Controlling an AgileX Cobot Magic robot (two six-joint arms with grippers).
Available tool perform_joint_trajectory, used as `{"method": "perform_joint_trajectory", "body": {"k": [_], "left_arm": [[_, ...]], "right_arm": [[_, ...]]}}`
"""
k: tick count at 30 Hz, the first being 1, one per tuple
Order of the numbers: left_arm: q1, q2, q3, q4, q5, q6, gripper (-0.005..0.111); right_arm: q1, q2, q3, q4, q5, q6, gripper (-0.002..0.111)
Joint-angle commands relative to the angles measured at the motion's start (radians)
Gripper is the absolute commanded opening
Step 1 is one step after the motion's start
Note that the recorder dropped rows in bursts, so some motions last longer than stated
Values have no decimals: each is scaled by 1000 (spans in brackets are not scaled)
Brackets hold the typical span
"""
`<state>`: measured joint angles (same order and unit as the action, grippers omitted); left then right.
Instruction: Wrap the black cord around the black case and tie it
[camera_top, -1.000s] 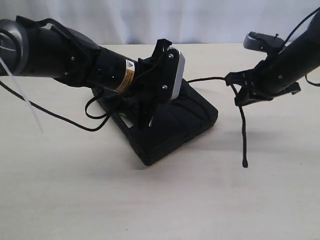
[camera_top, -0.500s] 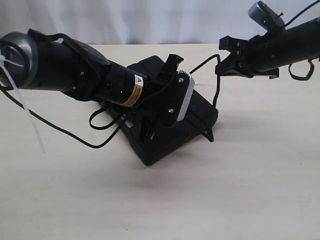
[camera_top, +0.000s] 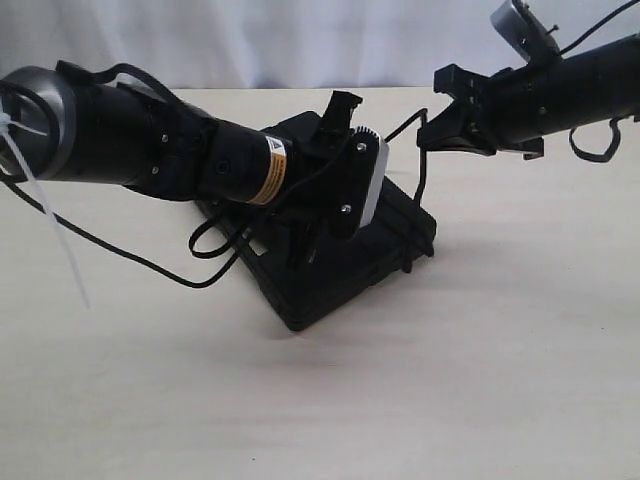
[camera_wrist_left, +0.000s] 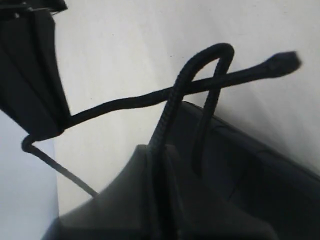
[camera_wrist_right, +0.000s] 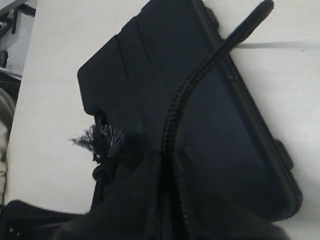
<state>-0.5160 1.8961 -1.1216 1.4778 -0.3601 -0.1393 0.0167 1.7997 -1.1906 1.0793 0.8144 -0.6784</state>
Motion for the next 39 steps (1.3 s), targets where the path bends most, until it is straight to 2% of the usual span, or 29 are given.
{"method": "perform_joint_trajectory", "body": {"k": [1,5,9,11,14,18,21,28,33,37,39], "left_arm": [[-9,14,2,-157,-12,133,0],[-7,42,2,-367,-11,303,0],[-7,53,2,-621,-20,508,0],[-7,53,2,-740,-38,595,0],[-7,53,2,-836,-45,663,0],[-7,53,2,-855,-34,665,0],[-7,53,2,-857,-32,665,0],[-7,53,2,-871,-32,665,0],[-7,53,2,-871,-31,665,0],[-7,53,2,-871,-31,665,0],[-7,53,2,-871,-31,663,0]], "right_arm": [[-2,-11,-4,0,81,-62,4],[-2,-11,11,-17,126,-179,4],[-2,-11,35,-56,116,-200,5],[-2,-11,43,-89,105,-200,10],[-2,-11,44,-124,104,-200,21],[-2,-11,44,-124,116,-198,42],[-4,-20,29,-184,146,-160,51],[-4,-103,9,-491,168,146,50],[22,-162,74,-462,192,157,50],[102,-169,168,-463,62,157,47],[169,-162,215,-463,-62,148,47]]}}
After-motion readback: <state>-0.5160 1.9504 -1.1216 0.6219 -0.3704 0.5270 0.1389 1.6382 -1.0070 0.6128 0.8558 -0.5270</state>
